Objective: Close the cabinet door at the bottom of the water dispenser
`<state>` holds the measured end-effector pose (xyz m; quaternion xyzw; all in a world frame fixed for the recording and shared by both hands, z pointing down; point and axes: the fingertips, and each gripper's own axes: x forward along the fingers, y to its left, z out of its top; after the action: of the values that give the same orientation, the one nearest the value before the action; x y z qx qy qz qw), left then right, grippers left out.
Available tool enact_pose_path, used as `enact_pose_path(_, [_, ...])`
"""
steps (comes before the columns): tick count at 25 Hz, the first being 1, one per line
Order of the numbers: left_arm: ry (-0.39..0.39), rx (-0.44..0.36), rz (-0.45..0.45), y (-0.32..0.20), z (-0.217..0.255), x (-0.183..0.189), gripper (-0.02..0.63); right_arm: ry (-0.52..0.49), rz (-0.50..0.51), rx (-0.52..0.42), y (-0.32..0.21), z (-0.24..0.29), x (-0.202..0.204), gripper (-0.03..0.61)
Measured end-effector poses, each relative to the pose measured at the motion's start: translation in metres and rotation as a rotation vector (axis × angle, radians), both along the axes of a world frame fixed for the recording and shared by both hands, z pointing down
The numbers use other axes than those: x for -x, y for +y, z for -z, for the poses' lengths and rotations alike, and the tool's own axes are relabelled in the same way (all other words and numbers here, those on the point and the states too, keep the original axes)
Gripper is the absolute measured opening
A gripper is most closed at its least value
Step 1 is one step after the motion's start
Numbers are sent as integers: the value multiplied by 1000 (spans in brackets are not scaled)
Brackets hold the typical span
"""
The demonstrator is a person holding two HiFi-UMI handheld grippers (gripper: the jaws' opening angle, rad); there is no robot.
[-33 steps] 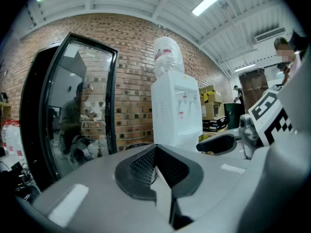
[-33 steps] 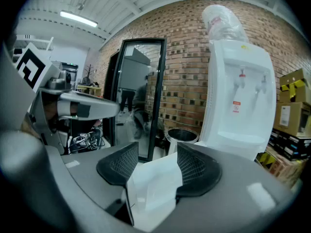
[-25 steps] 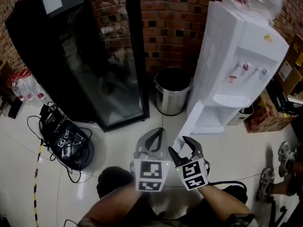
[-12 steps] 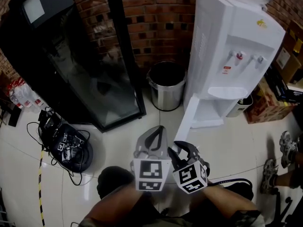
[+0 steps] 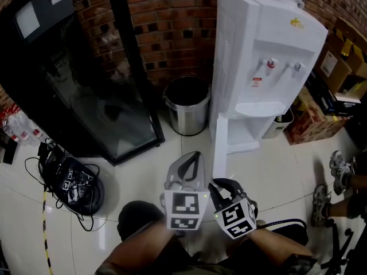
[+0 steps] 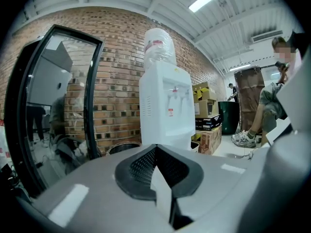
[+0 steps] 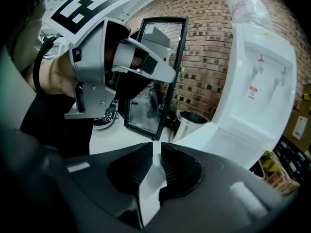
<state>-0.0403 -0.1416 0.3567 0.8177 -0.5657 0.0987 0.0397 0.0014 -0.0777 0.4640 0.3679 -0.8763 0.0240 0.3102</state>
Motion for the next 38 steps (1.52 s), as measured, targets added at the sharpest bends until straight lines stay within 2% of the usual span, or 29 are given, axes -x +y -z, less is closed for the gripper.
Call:
enact_pose_path(13, [-7, 6, -55, -5, -6, -35, 0, 19, -226, 86, -3, -1, -84, 35])
enact_pose_path(24, [-46, 40, -153, -10, -28, -87, 0, -18, -423, 141, -21, -2, -151, 28])
enact_pose_path(31, [-15, 56, -174, -21, -36, -98, 0, -45, -608, 145, -54, -3, -217, 31])
enact_pose_path(38, [-9, 73, -182, -36, -45, -108, 0, -18, -684, 106, -88, -3, -261, 35])
